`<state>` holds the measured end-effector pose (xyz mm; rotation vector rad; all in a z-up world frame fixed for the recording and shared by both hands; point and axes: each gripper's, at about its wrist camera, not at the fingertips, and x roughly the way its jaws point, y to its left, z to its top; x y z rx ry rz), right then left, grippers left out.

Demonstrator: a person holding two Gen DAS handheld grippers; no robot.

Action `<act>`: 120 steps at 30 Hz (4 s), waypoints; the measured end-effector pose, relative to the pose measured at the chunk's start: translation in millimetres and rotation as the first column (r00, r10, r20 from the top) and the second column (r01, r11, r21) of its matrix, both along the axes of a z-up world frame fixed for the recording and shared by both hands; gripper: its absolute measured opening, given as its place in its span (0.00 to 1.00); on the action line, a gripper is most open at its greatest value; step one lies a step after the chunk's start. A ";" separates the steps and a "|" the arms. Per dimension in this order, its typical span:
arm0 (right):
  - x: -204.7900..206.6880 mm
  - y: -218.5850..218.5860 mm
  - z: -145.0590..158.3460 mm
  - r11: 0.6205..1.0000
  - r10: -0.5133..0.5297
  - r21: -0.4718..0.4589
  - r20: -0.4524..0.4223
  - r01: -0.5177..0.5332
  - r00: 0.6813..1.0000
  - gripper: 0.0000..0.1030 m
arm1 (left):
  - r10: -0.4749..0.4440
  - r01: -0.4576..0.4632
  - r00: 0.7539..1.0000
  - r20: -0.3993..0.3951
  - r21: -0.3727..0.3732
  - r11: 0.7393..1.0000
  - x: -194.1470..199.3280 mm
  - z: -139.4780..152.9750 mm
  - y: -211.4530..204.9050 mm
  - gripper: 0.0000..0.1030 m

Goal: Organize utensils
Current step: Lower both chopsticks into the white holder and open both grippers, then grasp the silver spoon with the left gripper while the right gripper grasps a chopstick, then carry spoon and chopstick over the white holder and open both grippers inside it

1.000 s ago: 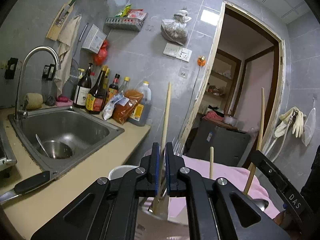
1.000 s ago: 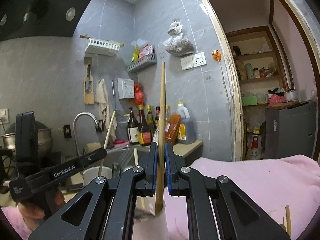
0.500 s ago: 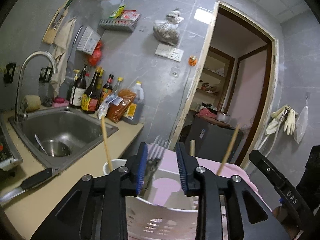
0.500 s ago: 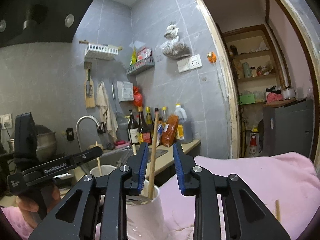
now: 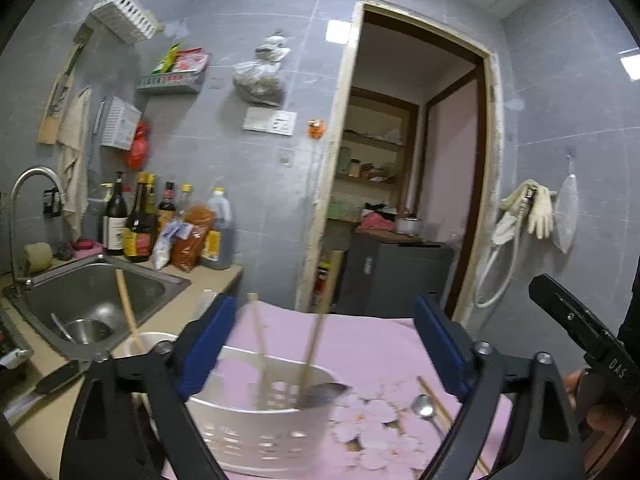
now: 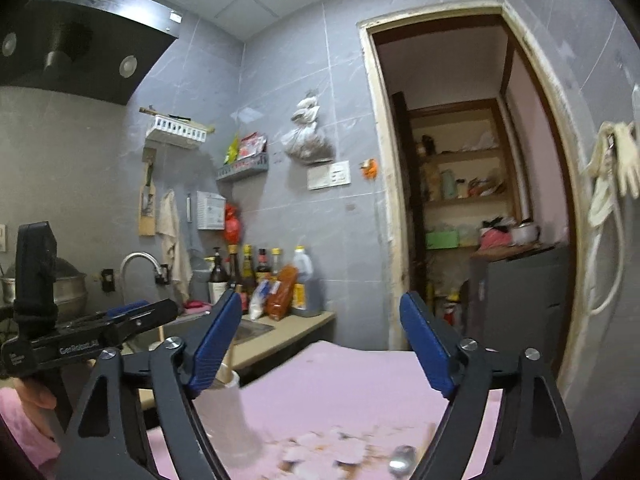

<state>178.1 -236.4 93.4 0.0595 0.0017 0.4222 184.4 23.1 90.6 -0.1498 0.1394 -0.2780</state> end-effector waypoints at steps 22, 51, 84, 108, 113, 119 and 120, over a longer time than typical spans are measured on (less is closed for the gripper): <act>-6.6 -97.7 -39.6 0.986 -0.167 -0.059 -0.175 0.159 0.970 1.00 | -0.199 0.249 0.936 -0.289 0.146 0.957 39.2 -62.4 -113.9 0.95; 84.9 -74.8 -132.9 0.976 -0.082 -0.196 -0.734 -0.094 0.674 0.34 | -0.318 0.413 0.644 -0.696 -0.035 0.910 171.1 -129.5 -141.4 0.34; 168.9 -95.0 -150.4 0.996 -0.062 -0.083 -0.865 -0.020 0.497 0.09 | -0.408 0.482 0.559 -0.722 -0.117 0.868 197.6 -137.7 -160.0 0.02; 64.5 -66.3 -86.5 0.992 -0.109 0.001 -0.469 0.124 0.876 0.05 | -0.225 0.289 0.893 -0.389 0.112 0.951 86.2 -49.3 -128.1 0.00; 36.9 -40.3 -61.2 0.988 -0.153 -0.002 -0.236 0.157 0.960 0.05 | -0.181 0.228 0.940 -0.290 0.138 0.964 62.3 -18.4 -105.6 0.00; 17.8 -12.6 -39.4 0.985 -0.171 0.016 -0.038 0.172 0.984 0.05 | -0.100 0.128 0.980 -0.169 0.163 0.978 41.0 15.1 -72.0 0.00; 14.3 -8.2 -36.7 0.986 -0.167 0.022 -0.018 0.167 0.986 0.05 | -0.084 0.107 0.986 -0.143 0.163 0.981 37.3 20.3 -64.0 0.00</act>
